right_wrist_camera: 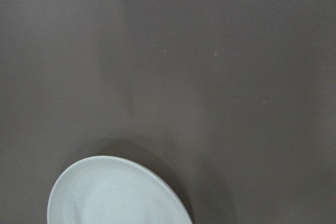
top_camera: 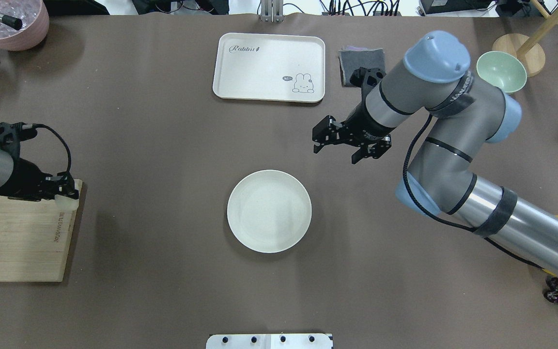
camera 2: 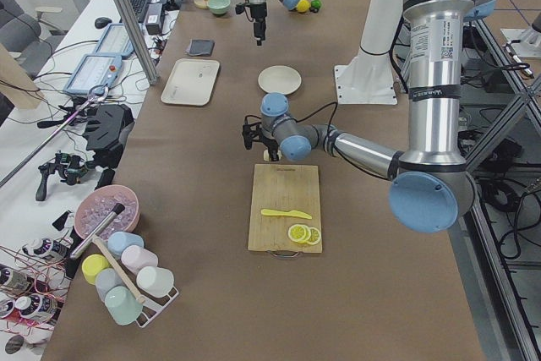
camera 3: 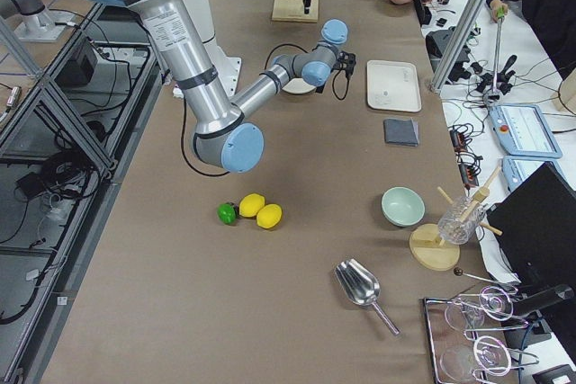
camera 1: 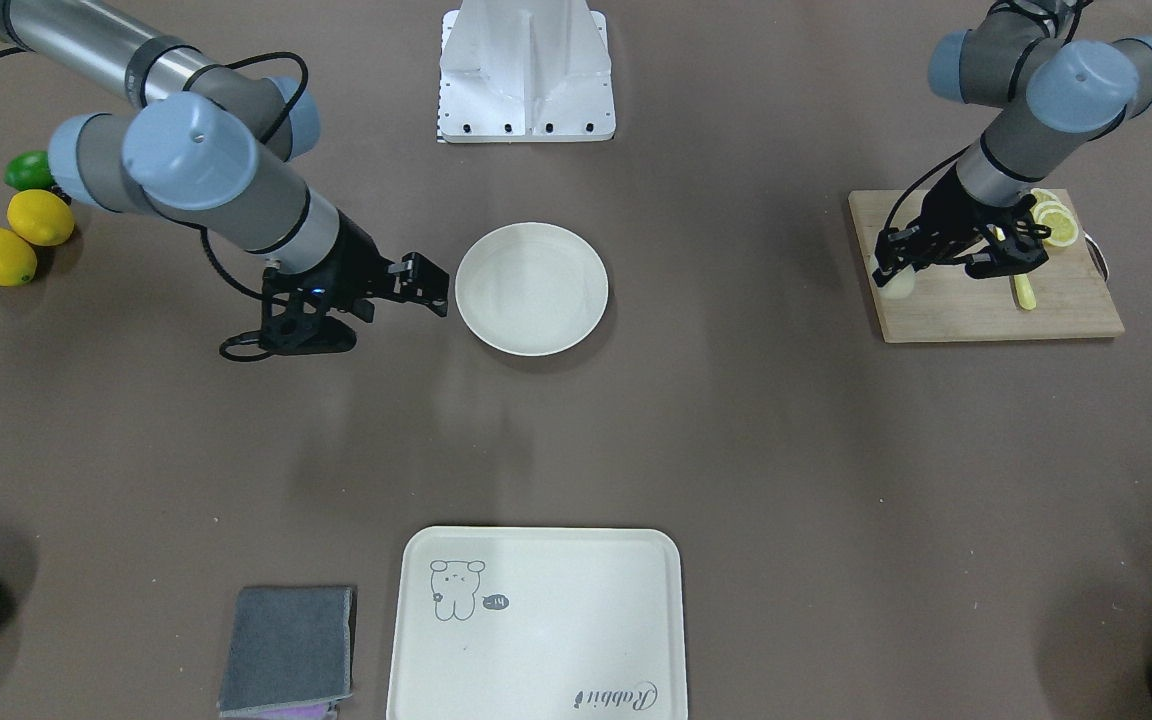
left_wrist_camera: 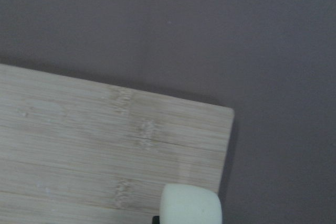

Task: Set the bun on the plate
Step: 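Release the plate and raise the right gripper while the left gripper grasps the bun, then carry the bun with the left gripper onto the plate and release it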

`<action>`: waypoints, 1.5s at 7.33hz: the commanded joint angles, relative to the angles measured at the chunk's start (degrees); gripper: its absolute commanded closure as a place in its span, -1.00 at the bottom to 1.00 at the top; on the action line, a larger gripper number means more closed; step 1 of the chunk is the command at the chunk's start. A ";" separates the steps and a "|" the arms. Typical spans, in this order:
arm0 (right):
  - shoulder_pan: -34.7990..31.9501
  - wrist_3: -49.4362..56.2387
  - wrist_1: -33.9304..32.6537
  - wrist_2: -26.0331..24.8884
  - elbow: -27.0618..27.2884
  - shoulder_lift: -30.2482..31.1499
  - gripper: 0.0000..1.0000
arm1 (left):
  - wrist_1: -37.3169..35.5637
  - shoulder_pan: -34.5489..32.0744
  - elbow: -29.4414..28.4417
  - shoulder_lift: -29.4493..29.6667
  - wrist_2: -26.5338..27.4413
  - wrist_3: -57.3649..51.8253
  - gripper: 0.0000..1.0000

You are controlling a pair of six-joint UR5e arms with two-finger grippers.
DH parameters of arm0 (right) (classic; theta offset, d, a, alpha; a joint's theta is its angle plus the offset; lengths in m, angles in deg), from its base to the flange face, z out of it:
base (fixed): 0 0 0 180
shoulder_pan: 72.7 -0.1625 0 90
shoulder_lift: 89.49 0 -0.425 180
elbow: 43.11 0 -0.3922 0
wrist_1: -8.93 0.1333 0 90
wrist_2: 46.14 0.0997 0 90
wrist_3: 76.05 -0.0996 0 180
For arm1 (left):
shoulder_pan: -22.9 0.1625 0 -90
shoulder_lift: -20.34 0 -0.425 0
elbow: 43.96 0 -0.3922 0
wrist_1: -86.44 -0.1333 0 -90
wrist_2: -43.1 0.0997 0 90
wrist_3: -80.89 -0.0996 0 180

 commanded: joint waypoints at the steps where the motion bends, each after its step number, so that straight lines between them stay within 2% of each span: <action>1: -6.48 6.51 -0.03 4.12 0.74 4.37 -1.00 | -14.12 1.74 -0.21 17.80 0.19 4.62 0.27; 2: -9.73 11.43 -0.03 5.88 0.74 6.65 -1.00 | -20.91 6.19 -0.73 25.56 2.37 9.42 0.26; 4: -12.92 17.86 0.06 6.25 0.91 10.44 -1.00 | -21.68 17.78 -6.06 33.77 16.74 15.34 0.25; 5: -13.36 20.85 0.15 6.16 1.17 12.55 -1.00 | -21.68 20.01 -11.67 38.59 19.68 15.53 0.25; 6: -13.54 21.84 0.23 6.07 1.26 13.44 -1.00 | -21.51 21.43 -17.29 42.82 21.01 17.44 0.25; 7: -13.54 21.85 0.23 5.81 1.70 13.97 -1.00 | -21.42 22.57 -20.48 45.21 22.16 17.72 0.25; 9: -13.45 21.85 0.32 5.63 2.06 14.67 -1.00 | -21.59 24.16 -21.22 45.58 22.34 17.73 0.15; 10: -13.37 21.85 0.32 5.55 2.06 14.76 -1.00 | -21.68 24.17 -21.22 45.76 22.34 17.64 -0.15; 11: -13.28 21.85 0.32 5.55 1.97 14.76 -1.00 | -21.68 24.17 -21.30 45.67 22.34 17.46 -0.36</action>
